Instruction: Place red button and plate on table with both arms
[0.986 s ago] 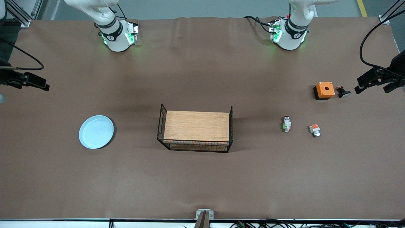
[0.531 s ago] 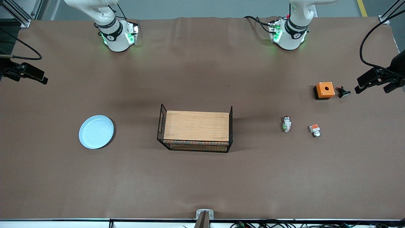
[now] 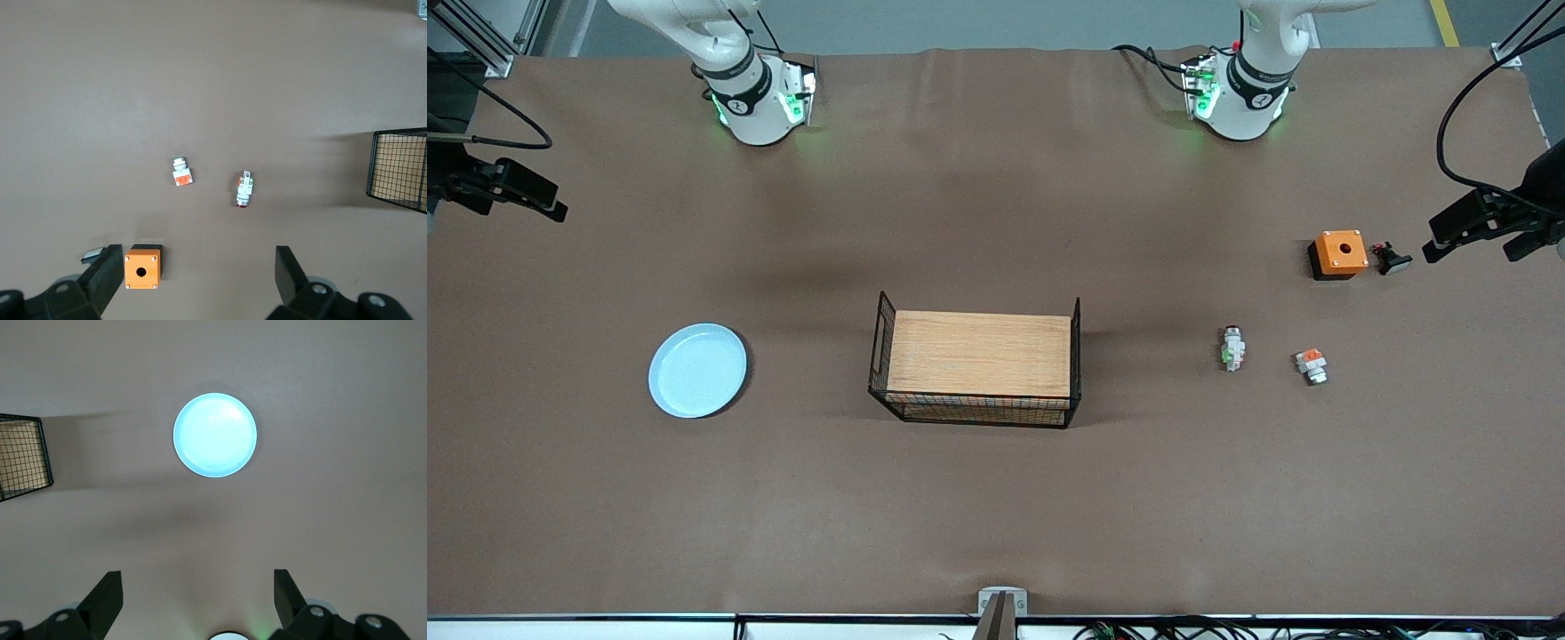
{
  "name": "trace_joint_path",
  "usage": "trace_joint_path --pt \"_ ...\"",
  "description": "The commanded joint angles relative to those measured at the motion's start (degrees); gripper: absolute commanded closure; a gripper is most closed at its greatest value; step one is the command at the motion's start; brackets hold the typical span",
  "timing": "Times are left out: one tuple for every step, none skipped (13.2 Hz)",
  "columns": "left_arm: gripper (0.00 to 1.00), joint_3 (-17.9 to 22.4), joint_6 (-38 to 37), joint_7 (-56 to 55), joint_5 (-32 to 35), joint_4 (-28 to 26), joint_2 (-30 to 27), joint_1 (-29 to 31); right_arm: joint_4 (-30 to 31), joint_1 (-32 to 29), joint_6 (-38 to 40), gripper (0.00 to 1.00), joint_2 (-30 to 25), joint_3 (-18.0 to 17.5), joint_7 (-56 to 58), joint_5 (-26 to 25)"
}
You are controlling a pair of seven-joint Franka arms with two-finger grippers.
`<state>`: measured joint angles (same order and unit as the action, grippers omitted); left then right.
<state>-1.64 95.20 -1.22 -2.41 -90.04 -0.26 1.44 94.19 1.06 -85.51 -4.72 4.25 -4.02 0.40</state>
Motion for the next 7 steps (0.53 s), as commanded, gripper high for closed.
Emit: trace_joint_path --pt "0.00 -0.29 -0.54 -0.45 0.12 0.56 -0.27 -0.03 1.26 -1.15 -0.45 0.00 -1.16 -1.00 0.68 0.39" --pt "0.00 -0.29 -0.54 -0.45 0.29 0.56 -0.27 -0.03 1.09 -0.97 -0.45 0.00 -1.16 -1.00 0.68 0.39" --pt "0.00 -0.29 -0.54 -0.45 0.30 0.56 -0.27 -0.03 0.91 -0.97 -0.53 0.00 -1.08 -1.00 0.59 0.39" --pt "0.00 -0.29 -0.54 -0.45 0.30 0.56 -0.27 -0.03 0.04 -0.97 -0.45 0.00 -0.99 -1.00 0.42 0.39" --pt "0.00 -0.29 -0.54 -0.45 0.30 0.56 -0.27 -0.03 -0.66 -0.97 -0.27 0.00 -0.99 -1.08 -0.37 0.39" --pt "0.00 -0.29 -0.54 -0.45 0.30 0.56 -0.27 -0.03 -0.93 -0.97 -0.53 0.00 -0.99 -1.17 0.41 0.39" --pt "0.00 -0.29 -0.54 -0.54 0.30 0.56 -0.27 -0.03 -1.02 -0.88 -1.14 0.00 -0.99 -1.17 0.68 0.39"
